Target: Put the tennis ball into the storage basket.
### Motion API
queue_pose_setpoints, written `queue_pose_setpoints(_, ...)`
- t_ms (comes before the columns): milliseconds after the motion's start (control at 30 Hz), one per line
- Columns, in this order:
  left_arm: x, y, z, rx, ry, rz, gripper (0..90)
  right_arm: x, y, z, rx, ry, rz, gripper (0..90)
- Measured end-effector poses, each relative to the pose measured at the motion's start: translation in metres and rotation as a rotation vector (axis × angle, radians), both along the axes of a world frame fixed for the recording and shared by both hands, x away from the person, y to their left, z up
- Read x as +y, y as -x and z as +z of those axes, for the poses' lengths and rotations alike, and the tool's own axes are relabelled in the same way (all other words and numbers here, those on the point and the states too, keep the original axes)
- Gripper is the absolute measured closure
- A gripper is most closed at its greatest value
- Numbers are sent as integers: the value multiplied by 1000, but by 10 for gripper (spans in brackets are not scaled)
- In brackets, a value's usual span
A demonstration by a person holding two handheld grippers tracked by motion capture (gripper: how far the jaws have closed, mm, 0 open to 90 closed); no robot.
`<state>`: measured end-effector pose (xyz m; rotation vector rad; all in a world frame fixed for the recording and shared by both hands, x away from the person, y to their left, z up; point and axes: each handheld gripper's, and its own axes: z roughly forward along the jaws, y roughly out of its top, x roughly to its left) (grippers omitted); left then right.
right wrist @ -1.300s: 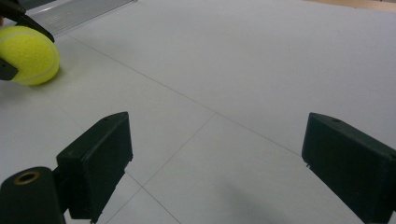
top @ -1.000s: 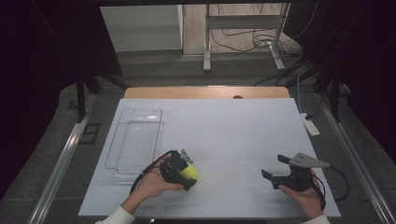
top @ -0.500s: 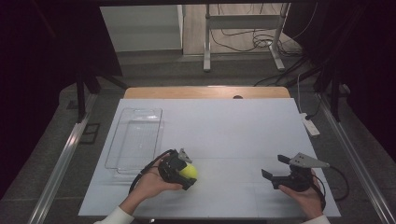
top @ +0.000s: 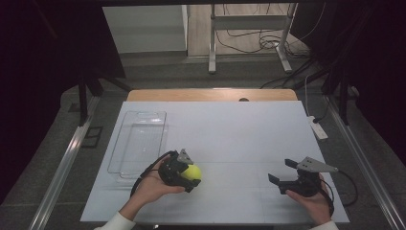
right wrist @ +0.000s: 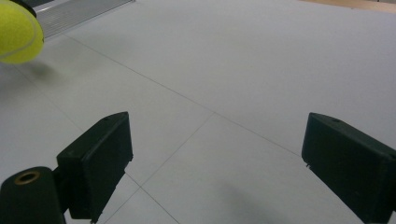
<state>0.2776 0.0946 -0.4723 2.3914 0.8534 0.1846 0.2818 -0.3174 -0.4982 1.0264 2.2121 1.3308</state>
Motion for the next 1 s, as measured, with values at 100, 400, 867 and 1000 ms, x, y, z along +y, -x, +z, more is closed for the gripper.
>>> queue_pose_setpoints(100,1,1,3,-19,11,5,266,0,0,0,1,0,-1,88)
queue_pose_setpoints(400,8,2,12,-48,40,22,266,0,0,0,-1,2,-3,89)
queue_pose_setpoints(867,17,3,22,-102,90,34,266,0,0,0,-1,4,-2,89)
queue_pose_setpoints(1000,20,3,25,-116,96,44,266,0,0,0,0,2,-1,89)
